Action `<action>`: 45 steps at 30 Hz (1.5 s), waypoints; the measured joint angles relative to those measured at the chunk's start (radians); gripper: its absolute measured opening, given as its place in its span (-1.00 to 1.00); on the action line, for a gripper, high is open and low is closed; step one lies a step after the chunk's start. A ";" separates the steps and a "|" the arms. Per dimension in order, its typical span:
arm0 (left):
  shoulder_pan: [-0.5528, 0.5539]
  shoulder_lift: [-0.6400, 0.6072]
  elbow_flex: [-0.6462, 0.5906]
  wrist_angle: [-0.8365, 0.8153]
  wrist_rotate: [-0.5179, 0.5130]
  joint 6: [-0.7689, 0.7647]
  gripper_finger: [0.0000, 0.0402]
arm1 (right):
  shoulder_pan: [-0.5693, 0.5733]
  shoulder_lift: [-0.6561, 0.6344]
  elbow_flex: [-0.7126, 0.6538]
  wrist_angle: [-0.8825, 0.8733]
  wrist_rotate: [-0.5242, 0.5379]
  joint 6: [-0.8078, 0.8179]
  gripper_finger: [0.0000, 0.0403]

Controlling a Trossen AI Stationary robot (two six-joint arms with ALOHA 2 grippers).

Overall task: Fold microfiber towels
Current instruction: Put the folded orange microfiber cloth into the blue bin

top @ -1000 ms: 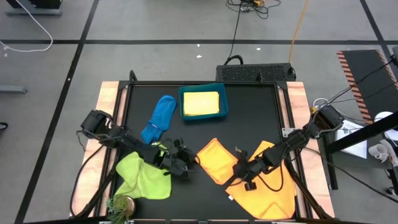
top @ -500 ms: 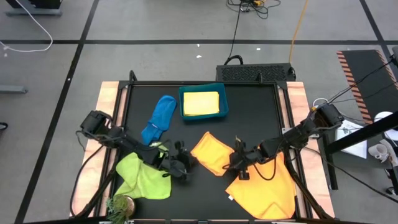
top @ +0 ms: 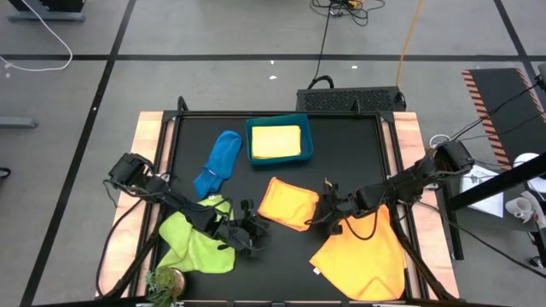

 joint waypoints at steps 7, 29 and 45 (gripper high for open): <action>0.000 0.000 0.000 0.016 0.008 0.011 -0.61 | 0.089 -0.090 0.000 0.048 -0.033 0.030 -0.40; 0.001 0.000 0.000 0.057 -0.006 -0.005 -0.03 | 0.220 0.183 -0.019 0.564 0.107 -0.345 0.06; 0.006 0.000 0.000 0.050 -0.007 -0.016 -0.03 | 0.201 0.266 -0.014 0.547 0.252 -0.448 -0.03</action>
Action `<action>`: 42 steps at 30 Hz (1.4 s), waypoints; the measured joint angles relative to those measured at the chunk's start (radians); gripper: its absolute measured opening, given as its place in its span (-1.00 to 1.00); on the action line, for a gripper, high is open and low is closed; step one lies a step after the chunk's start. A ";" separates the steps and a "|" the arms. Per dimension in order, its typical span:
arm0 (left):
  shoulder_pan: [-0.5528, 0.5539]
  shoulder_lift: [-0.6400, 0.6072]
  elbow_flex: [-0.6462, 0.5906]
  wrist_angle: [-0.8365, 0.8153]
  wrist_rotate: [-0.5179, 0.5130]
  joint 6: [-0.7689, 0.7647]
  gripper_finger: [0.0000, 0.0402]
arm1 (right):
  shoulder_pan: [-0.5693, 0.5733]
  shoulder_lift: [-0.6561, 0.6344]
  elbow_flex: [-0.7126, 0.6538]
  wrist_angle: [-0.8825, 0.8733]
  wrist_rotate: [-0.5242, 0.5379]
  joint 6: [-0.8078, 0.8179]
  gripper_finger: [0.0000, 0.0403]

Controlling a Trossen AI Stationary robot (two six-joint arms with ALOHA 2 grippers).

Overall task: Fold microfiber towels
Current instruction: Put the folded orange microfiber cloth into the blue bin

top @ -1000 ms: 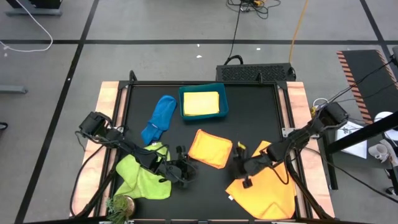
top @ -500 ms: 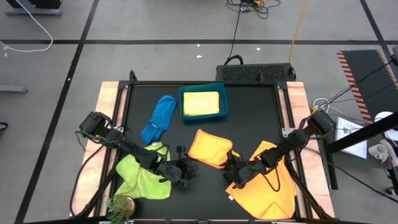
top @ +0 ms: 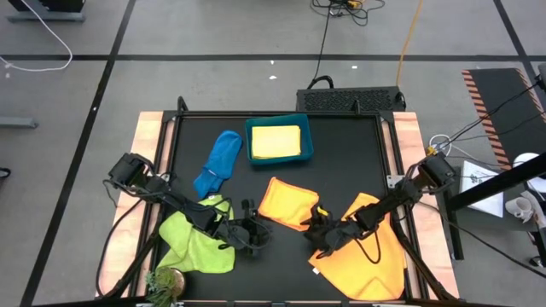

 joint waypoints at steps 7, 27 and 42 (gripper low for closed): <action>0.000 0.000 0.000 0.000 0.000 -0.004 -0.03 | -0.023 0.001 0.000 -0.013 -0.006 0.014 -0.35; 0.000 0.000 0.000 -0.028 -0.035 0.166 -0.02 | -0.026 -0.201 -0.006 -0.057 -0.024 0.133 -0.99; 0.013 0.106 0.000 0.018 -0.079 0.231 0.26 | -0.060 -0.228 -0.005 -0.033 -0.024 0.139 -1.00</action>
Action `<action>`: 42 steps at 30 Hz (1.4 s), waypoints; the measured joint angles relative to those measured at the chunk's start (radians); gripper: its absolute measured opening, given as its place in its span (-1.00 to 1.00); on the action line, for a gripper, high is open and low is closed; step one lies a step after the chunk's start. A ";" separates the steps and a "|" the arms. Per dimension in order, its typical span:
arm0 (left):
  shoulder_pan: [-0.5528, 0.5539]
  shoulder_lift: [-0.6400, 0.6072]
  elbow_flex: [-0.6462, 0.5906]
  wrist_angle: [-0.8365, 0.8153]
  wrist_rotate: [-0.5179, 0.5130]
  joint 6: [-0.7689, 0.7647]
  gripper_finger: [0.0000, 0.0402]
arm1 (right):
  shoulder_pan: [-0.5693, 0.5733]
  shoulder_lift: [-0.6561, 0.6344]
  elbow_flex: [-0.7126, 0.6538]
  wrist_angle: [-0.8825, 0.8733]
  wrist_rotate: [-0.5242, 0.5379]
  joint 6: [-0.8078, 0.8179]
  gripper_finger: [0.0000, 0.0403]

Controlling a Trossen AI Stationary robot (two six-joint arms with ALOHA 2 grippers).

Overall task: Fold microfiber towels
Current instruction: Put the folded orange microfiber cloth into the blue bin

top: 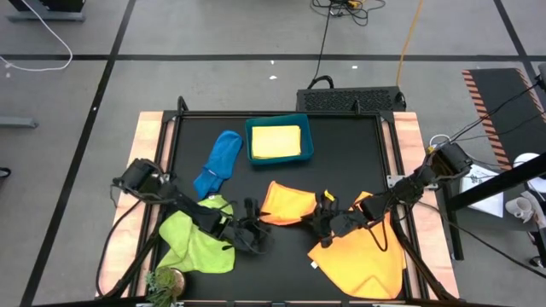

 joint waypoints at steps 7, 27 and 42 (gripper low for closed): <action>0.006 0.045 0.000 0.013 -0.055 -0.016 0.39 | -0.006 0.000 0.000 0.007 0.001 0.007 -1.00; -0.011 0.048 0.002 -0.033 -0.102 -0.044 -0.31 | -0.008 -0.073 0.002 0.067 0.030 0.003 -1.00; -0.030 -0.217 -0.001 -0.125 -0.238 0.115 -0.96 | -0.083 -0.137 0.002 0.037 0.126 -0.121 -1.00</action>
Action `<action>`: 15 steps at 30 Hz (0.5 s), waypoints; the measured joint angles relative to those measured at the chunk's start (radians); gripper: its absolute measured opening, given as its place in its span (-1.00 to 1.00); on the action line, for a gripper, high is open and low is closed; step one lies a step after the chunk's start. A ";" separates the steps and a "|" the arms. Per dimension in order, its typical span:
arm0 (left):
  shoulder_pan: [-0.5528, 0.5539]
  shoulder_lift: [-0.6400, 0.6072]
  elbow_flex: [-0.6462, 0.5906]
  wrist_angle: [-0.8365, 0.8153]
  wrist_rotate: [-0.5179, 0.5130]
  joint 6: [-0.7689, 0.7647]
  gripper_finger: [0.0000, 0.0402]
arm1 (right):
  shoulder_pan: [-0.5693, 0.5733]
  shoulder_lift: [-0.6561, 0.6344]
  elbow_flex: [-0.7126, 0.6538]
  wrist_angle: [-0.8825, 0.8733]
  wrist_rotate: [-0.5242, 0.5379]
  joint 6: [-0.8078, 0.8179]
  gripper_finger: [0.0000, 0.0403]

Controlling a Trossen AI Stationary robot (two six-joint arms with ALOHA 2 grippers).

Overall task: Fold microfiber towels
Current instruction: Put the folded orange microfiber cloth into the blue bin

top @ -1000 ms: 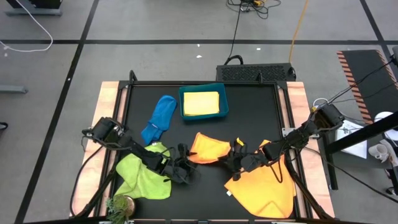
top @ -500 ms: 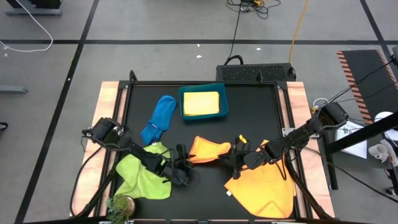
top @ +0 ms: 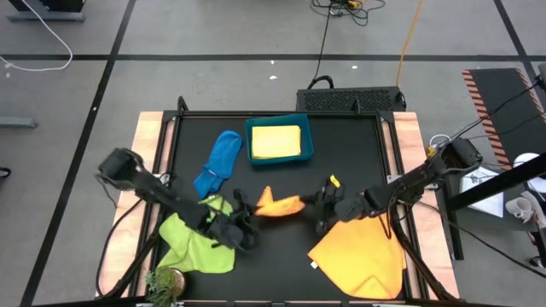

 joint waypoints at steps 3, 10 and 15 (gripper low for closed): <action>0.050 -0.103 -0.001 -0.080 -0.030 0.034 -0.96 | -0.055 -0.061 0.000 0.017 0.007 -0.068 -1.00; 0.245 -0.262 0.001 -0.144 -0.016 0.180 -0.96 | -0.242 -0.214 0.000 0.055 -0.075 -0.208 -1.00; 0.417 -0.298 0.001 -0.134 0.118 0.295 -0.96 | -0.441 -0.243 0.001 0.059 -0.247 -0.229 -1.00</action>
